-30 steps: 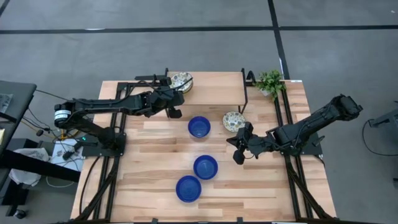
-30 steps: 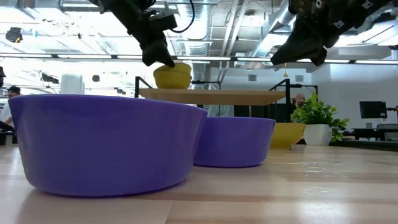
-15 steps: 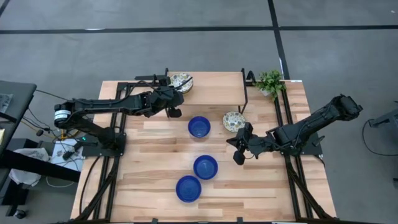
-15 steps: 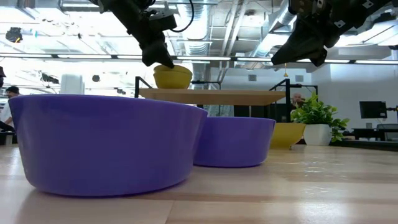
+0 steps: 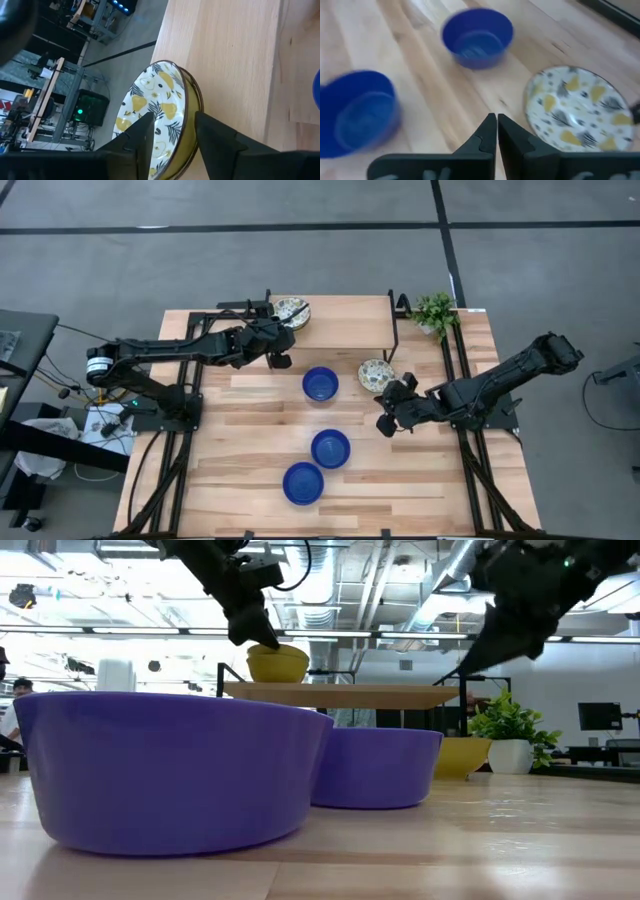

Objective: Pick & Place Mini bowls
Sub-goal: Stack the white patterned bowl on top of the stacked white patterned bowls on the shelf

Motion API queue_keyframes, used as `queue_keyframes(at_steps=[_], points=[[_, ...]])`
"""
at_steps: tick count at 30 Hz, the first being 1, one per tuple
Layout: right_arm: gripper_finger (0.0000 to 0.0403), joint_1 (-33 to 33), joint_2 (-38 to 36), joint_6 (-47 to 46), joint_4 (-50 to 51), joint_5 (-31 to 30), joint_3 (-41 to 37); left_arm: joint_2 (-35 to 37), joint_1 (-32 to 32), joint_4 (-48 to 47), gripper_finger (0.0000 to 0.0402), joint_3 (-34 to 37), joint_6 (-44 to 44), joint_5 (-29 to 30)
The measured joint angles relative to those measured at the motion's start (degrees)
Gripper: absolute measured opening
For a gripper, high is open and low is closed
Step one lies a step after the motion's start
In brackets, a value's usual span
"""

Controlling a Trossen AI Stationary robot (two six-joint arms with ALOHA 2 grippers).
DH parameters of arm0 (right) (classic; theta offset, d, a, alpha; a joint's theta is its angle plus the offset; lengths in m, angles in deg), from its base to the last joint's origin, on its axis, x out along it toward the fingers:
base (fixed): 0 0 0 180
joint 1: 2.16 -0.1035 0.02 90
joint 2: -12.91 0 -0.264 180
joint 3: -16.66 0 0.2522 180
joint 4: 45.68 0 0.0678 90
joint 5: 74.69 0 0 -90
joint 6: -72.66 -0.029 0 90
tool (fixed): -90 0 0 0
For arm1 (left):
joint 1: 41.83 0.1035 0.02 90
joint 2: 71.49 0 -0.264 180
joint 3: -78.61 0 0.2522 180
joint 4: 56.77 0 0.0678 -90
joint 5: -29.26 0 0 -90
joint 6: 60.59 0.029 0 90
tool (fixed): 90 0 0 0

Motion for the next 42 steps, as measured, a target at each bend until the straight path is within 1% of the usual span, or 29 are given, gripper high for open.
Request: queue_keyframes(at_steps=[3, 6, 13, 16, 18, 21, 24, 29, 35, 42], points=[[0.0028, 1.0, 0.4, 0.0, 2.6, -0.1, 0.0, 1.2, 0.0, 0.1, 0.0141, 0.0, 0.0, -0.5], [0.0063, 2.1, 1.8, 0.0, 4.3, -0.1, 0.0, 2.6, -0.2, -0.1, 0.0141, 0.0, 0.0, -0.8], [0.0154, 4.9, 10.4, 3.1, 5.5, 0.0, 0.0, 6.2, -2.2, -0.1, 0.0141, 0.0, -1.6, -0.9], [0.018, 6.0, 14.3, 4.0, 5.5, -0.6, 0.0, 7.2, -4.0, -0.3, 0.0141, 0.0, -4.4, -0.9], [0.019, 6.3, 16.4, 4.4, 5.3, -1.8, 0.0, 7.7, -5.6, -0.1, 0.0141, 0.0, -6.2, -0.9], [0.0196, 6.8, 18.8, 5.2, 5.3, -2.7, 0.0, 7.8, -8.3, -0.6, 0.0141, 0.0, -10.0, -0.9], [0.0194, 7.2, 20.4, 6.4, 5.0, -2.6, 0.0, 7.8, -11.4, -1.9, 0.0141, 0.0, -14.0, -0.9], [0.0182, 7.2, 21.5, 7.2, 4.9, -2.5, 0.1, 7.4, -16.7, -3.2, 0.0141, 0.7, -16.9, -0.9], [0.0168, 7.0, 21.5, 9.2, 4.9, -2.4, 0.8, 7.4, -22.4, -3.2, 0.0141, 3.5, -21.6, -0.9], [0.0149, 6.8, 21.5, 13.8, 4.9, -2.0, 1.8, 7.4, -28.7, -2.9, 0.0141, 8.4, -29.5, -0.9]])
